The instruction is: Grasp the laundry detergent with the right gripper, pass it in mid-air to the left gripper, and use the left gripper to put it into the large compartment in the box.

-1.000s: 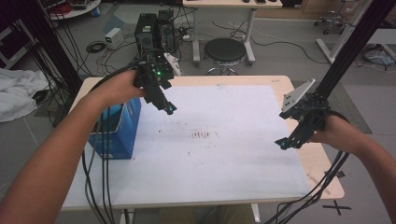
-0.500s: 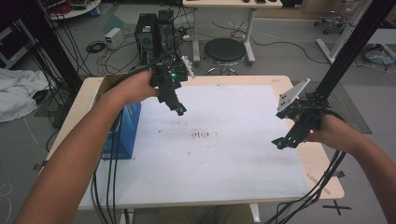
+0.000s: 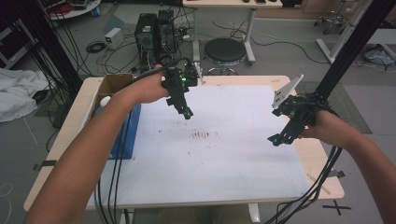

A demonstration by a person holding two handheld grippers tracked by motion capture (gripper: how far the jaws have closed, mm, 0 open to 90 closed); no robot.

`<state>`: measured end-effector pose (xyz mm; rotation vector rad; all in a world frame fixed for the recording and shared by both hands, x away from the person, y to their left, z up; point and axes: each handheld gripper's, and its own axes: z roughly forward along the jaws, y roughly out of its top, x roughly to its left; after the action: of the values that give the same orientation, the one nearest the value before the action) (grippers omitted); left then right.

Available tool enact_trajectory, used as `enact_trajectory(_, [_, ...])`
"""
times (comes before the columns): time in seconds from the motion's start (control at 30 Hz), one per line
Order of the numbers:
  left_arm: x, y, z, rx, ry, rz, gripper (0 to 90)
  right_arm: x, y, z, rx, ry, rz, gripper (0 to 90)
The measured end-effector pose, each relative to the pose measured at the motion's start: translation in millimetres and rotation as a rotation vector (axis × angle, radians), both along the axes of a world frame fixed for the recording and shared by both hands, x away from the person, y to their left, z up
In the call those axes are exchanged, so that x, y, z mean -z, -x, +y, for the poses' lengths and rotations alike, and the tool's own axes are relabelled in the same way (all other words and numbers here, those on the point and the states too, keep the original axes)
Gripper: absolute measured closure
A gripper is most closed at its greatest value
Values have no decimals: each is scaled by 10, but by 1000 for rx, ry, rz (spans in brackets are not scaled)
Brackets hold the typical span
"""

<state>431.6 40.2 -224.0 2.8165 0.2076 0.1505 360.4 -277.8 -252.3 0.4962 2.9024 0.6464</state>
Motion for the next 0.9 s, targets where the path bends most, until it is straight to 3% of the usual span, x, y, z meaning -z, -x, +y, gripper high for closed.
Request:
enact_trajectory(0.27, [12,-53,-59,-16,16,-22,57,-14,-37,22,-9,0,1,11])
enact_trajectory(0.9, [26,-17,-87,20,17,-15,57,-11,-59,82,-17,8,6,11])
